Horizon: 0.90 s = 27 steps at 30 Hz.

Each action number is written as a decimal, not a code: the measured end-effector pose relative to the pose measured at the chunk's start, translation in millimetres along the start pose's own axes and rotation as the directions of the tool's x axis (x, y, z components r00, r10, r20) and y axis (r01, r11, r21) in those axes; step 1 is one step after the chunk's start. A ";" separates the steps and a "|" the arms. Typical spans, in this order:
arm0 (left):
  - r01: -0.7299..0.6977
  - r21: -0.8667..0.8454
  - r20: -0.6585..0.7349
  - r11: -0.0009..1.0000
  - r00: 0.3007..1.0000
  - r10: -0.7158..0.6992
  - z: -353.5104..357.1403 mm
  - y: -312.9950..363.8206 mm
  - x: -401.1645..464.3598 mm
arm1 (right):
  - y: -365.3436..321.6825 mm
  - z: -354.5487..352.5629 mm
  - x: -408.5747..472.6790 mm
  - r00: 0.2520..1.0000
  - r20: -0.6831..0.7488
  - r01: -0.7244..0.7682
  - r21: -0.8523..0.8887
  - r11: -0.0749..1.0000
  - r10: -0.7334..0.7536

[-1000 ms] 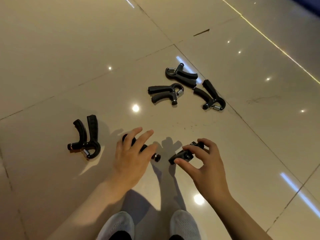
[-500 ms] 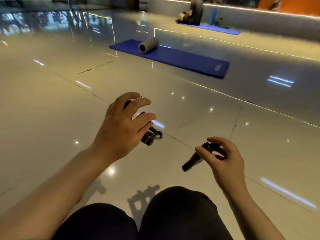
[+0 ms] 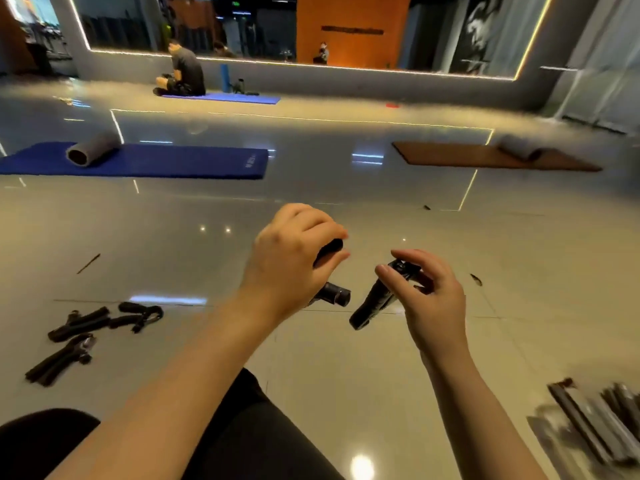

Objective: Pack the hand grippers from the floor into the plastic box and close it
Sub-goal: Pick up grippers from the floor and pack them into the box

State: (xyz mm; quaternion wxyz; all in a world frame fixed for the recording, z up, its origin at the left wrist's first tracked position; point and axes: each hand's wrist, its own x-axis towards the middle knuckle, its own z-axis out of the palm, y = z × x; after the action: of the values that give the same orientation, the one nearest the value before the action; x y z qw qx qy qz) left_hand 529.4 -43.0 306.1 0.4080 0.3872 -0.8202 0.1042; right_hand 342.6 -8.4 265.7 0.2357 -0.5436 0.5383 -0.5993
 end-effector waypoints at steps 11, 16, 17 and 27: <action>-0.140 -0.402 0.144 0.905 0.966 0.213 90.9 173.6 20.3 | 3.2 -201.9 -94.8 0.850 -0.511 -0.193 -0.071 0.979 0.130; -0.002 -0.517 0.308 0.856 0.933 0.188 132.7 196.9 -14.0 | 18.9 -232.1 -131.0 0.738 -0.646 -0.288 -0.036 0.957 0.198; 0.015 -0.537 0.324 0.844 0.927 0.190 140.2 199.7 -20.9 | 22.8 -234.7 -136.4 0.727 -0.651 -0.315 -0.032 0.949 0.219; 0.050 -0.728 0.340 0.684 0.892 0.297 201.1 287.9 6.3 | 68.0 -270.6 -166.1 0.550 -0.778 -0.571 -0.083 0.817 0.305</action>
State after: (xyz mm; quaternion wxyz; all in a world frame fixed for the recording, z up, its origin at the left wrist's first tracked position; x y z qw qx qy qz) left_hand 201.4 51.0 222.8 0.3260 0.1514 -0.8882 -0.2861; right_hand 126.5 220.0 184.5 0.0495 -0.1321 0.7968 -0.5875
